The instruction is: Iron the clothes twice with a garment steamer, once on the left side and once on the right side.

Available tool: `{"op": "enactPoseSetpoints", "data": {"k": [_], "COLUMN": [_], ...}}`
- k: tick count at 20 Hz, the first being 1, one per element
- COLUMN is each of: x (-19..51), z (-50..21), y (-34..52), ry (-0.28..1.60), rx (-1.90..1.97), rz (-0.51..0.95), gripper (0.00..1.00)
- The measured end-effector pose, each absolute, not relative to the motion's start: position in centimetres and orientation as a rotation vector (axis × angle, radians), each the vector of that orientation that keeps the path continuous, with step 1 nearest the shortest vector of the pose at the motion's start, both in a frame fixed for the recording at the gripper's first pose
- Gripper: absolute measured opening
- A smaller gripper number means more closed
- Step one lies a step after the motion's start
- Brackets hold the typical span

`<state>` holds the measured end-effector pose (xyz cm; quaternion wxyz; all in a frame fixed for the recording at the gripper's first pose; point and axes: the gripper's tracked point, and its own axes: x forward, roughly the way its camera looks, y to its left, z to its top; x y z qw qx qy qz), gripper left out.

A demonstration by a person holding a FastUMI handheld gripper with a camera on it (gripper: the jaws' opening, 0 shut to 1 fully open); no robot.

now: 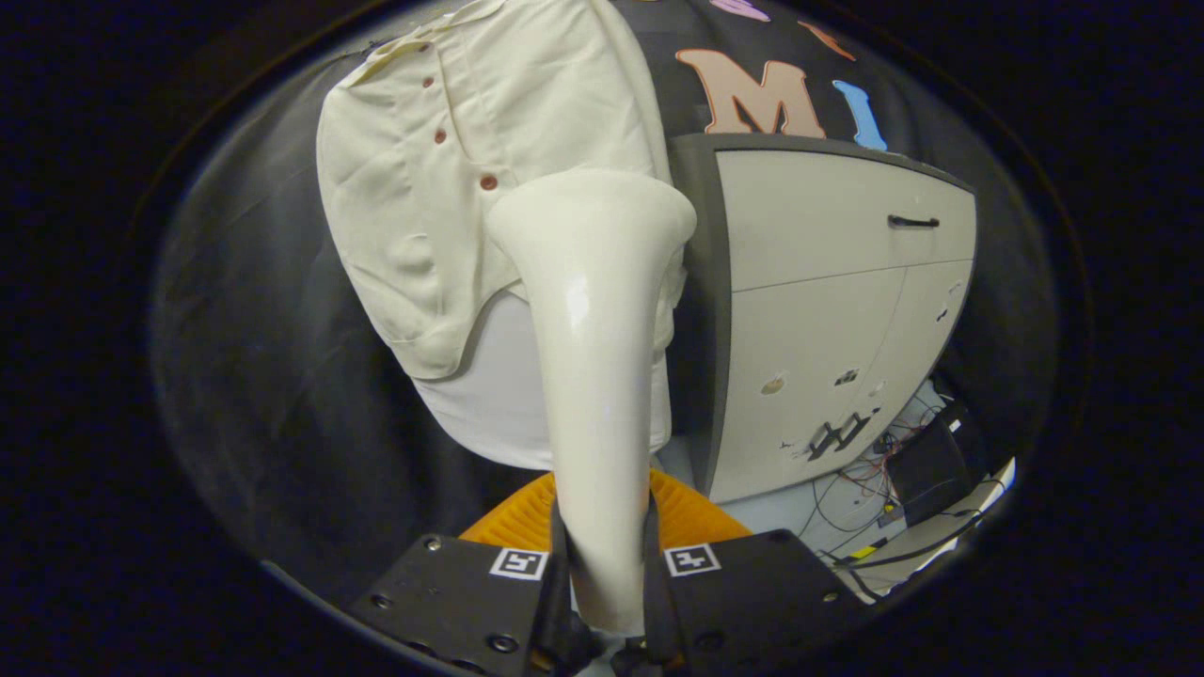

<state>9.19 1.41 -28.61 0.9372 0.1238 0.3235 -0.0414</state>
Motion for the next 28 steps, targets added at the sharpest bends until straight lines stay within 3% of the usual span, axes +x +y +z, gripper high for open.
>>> {"op": "enactPoseSetpoints", "data": {"k": [13, 28], "x": [2.3, -4.9], "z": [-14.1, -6.8], "y": [-1.6, 3.3], "ry": [0.407, 0.279], "rx": [0.2, 0.124], "rz": [-0.144, -0.197], "gripper": [0.31, 0.3]}}
